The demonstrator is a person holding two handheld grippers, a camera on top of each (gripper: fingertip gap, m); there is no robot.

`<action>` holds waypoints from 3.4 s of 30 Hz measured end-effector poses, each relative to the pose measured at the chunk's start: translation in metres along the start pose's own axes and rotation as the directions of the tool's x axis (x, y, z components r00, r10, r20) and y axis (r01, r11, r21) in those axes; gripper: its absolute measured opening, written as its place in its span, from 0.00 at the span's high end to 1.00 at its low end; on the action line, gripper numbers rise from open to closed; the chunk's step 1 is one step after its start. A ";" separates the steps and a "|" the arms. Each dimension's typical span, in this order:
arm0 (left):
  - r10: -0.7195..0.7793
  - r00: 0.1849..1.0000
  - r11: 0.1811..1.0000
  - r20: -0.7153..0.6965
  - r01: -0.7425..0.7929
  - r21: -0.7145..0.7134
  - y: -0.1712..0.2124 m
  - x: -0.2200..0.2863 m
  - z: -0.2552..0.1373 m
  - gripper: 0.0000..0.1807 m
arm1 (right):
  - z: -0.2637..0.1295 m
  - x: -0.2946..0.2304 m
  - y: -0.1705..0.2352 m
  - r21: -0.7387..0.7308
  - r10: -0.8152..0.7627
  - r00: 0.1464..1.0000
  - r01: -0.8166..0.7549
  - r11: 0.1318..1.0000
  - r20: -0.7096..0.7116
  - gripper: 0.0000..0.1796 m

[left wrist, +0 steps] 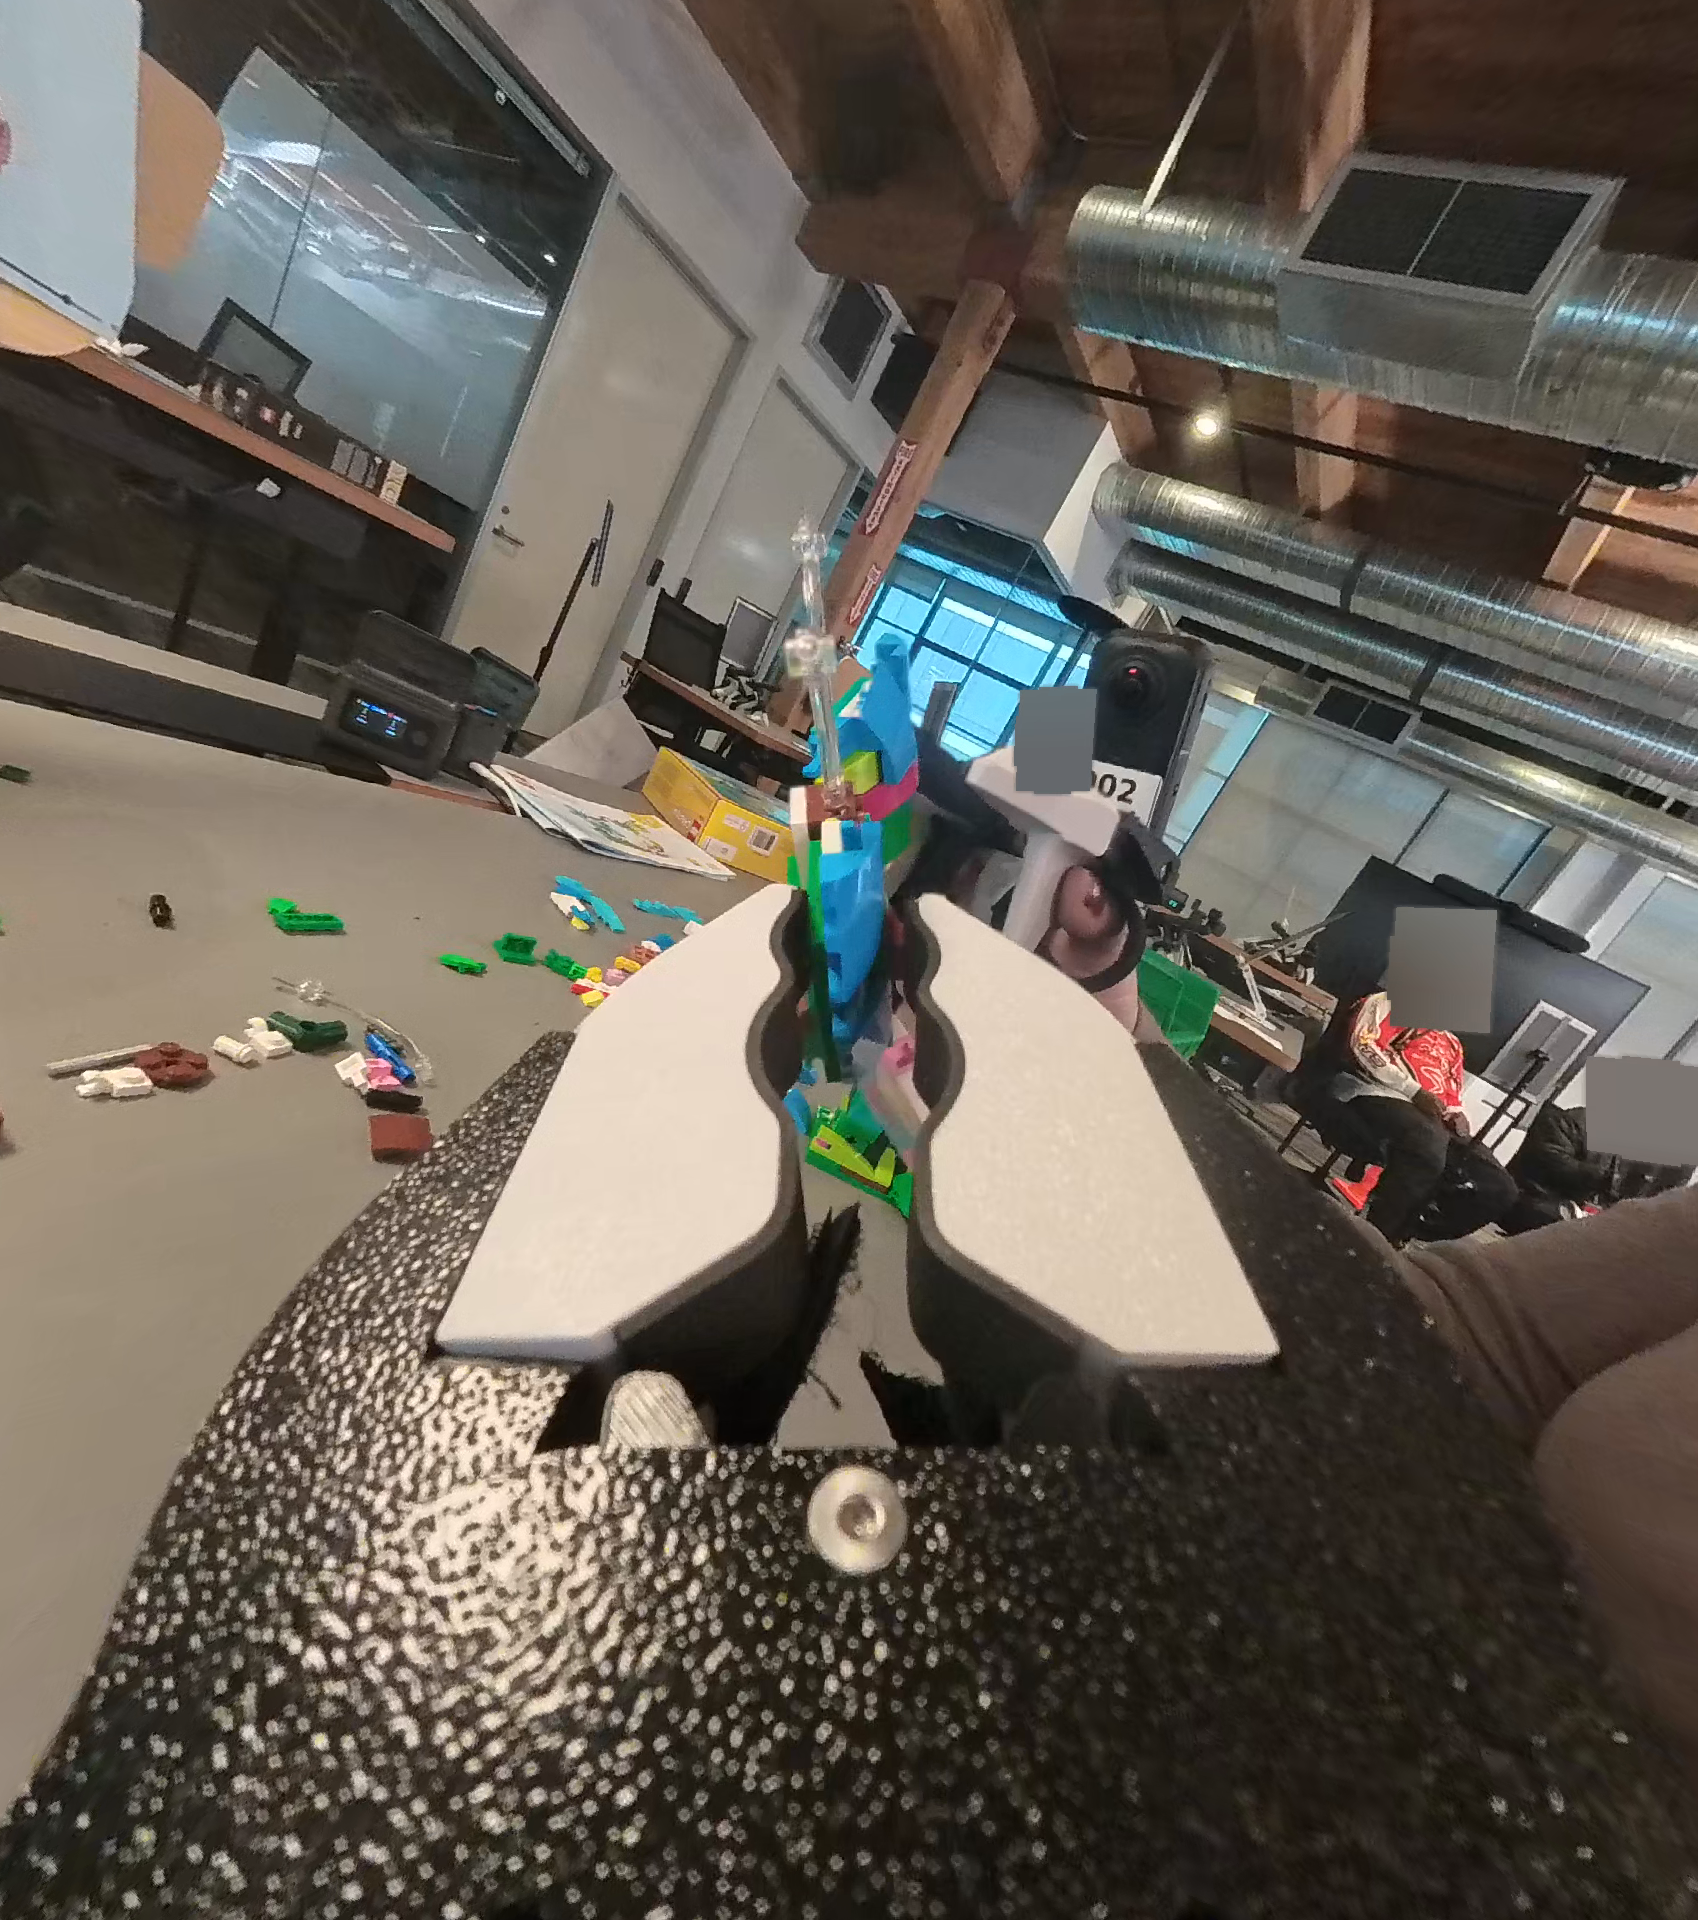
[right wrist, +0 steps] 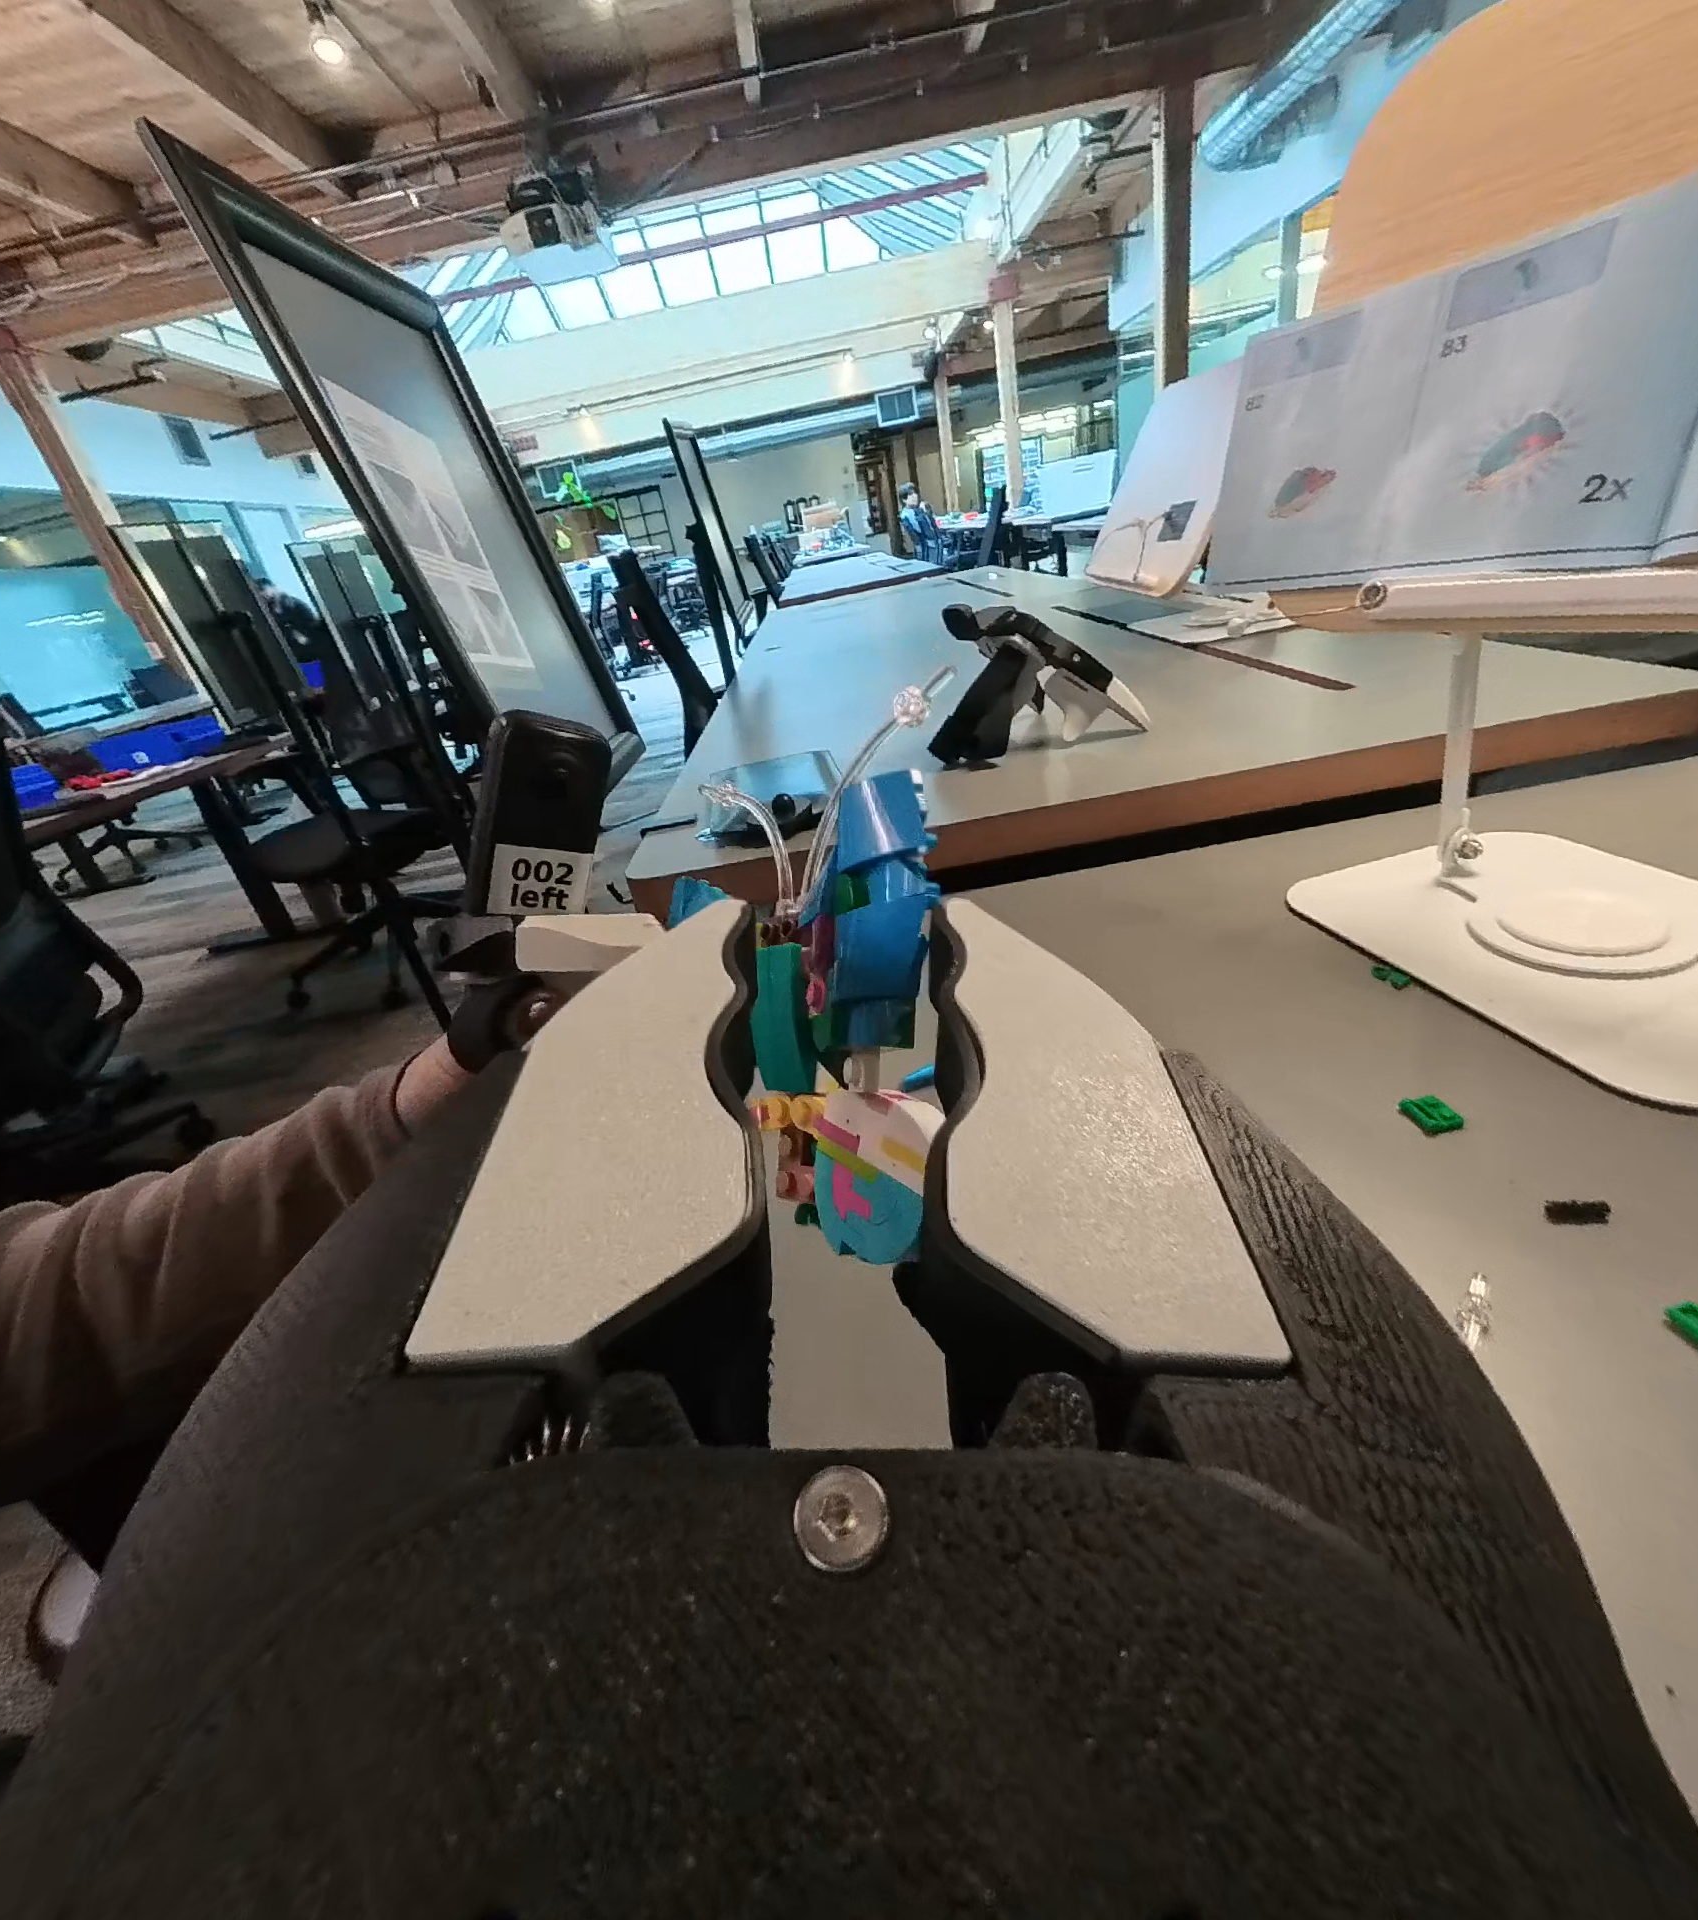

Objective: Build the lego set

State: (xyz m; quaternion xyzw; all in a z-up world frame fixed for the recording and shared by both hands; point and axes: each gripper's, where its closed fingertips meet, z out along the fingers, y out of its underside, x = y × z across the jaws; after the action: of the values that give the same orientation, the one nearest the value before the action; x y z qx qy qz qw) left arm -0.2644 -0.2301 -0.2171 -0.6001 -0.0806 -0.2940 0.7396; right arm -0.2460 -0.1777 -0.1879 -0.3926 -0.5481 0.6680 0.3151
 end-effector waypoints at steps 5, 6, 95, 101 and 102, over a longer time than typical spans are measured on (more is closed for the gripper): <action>-0.021 1.000 0.999 -0.005 0.021 0.037 -0.005 -0.004 -0.005 0.91 | 0.001 0.006 0.002 -0.008 -0.009 0.999 0.008 1.000 -0.048 0.83; -0.030 1.000 0.999 0.002 0.030 0.042 -0.004 -0.007 -0.006 0.91 | 0.002 0.007 0.003 -0.017 -0.004 0.998 0.003 1.000 -0.057 0.82; 0.452 0.868 0.889 0.205 -0.422 -0.176 0.019 -0.025 0.026 0.61 | -0.041 0.034 0.030 -0.756 0.113 0.990 -0.012 0.654 0.082 0.90; 0.454 0.891 0.883 0.018 -0.448 -0.140 -0.004 -0.009 0.063 0.62 | -0.057 0.043 0.022 -0.662 0.064 0.998 -0.049 0.748 -0.001 0.90; 0.456 0.890 0.879 0.000 -0.451 -0.156 -0.002 -0.009 0.070 0.62 | -0.060 0.044 0.020 -0.650 0.061 0.998 -0.046 0.758 0.001 0.90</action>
State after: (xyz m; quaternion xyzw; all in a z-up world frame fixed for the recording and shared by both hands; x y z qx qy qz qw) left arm -0.2562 -0.1623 -0.2010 -0.6621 0.0710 -0.1070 0.7384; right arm -0.2153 -0.1153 -0.2212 -0.4857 -0.7375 0.4496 0.1342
